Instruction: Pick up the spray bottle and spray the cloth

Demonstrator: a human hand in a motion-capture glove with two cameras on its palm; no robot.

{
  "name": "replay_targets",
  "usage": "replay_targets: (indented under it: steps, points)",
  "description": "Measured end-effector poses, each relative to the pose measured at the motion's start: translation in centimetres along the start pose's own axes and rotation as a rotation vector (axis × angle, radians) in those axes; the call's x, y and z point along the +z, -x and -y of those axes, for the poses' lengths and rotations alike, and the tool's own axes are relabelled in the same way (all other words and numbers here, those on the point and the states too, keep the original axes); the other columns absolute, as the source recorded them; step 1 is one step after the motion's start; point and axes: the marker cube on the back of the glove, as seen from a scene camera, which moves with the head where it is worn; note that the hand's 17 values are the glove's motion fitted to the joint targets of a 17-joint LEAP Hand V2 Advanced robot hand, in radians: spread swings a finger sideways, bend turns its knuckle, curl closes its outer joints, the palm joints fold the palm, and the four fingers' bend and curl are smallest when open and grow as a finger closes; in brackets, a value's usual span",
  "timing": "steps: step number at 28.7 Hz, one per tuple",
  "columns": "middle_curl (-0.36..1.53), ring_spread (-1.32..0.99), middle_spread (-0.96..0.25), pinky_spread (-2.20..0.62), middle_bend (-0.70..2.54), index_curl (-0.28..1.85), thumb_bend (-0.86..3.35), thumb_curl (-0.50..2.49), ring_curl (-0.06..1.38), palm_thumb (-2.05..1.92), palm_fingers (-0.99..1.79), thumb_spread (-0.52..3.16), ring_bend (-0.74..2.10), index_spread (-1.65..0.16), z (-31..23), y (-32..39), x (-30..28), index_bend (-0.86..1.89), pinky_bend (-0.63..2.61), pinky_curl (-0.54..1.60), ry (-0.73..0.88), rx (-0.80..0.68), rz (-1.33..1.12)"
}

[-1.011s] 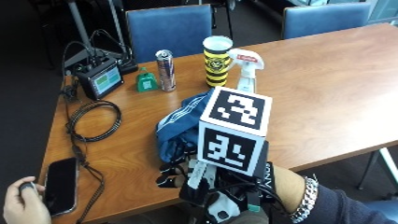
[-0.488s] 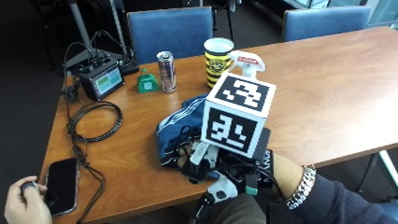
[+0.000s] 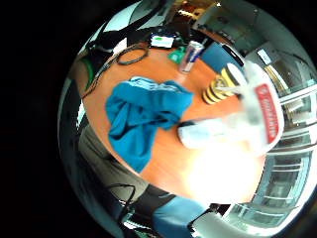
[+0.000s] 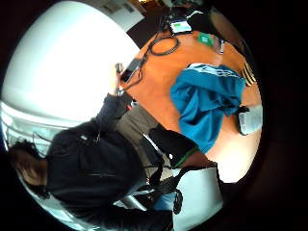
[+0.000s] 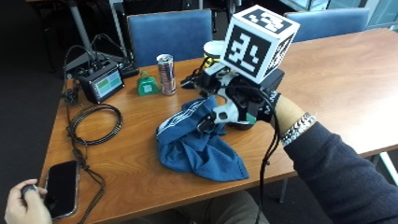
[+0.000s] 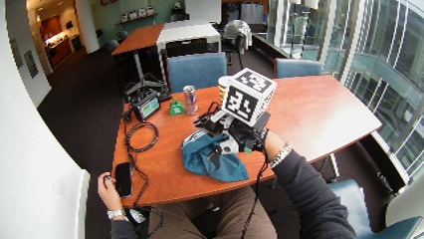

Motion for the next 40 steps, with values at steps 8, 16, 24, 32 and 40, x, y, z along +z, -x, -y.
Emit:
replay_targets:
  steps: [8, 16, 24, 32, 40]
  points:
    - [0.32, -0.16, -0.16, 0.05, 0.22, 0.28, -0.01, 0.26, 0.29, 0.49, 0.73, 0.95, 0.4, -0.4, 0.8, -7.8, -2.4, 0.15, 0.16, 0.26, -0.17, 0.28, 0.046]
    - [0.36, -0.18, -0.18, 0.04, 0.28, 0.28, 0.01, 0.29, 0.34, 0.61, 0.88, 0.98, 0.49, -0.38, -0.4, -12.2, -0.4, 0.12, 0.16, 0.26, -0.267, 0.446, 0.226]
    - [0.4, -0.21, -0.2, -0.08, 0.34, 0.24, 0.02, 0.32, 0.38, 0.73, 1.19, 0.97, 0.59, -0.34, -2.0, -13.8, 2.2, 0.07, 0.32, 0.32, -0.532, 0.542, 0.621]
    - [0.42, -0.24, -0.23, -0.2, 0.37, 0.26, 0.0, 0.36, 0.4, 0.83, 1.32, 0.87, 0.62, -0.32, -3.6, -14.4, 6.7, 0.13, 0.43, 0.37, -0.717, 0.639, 0.853]
    - [0.46, -0.26, -0.26, -0.31, 0.48, 0.3, -0.05, 0.34, 0.41, 0.71, 1.4, 0.86, 0.6, -0.31, -2.7, -14.1, 7.6, 0.18, 0.46, 0.38, -0.855, 0.583, 0.812]
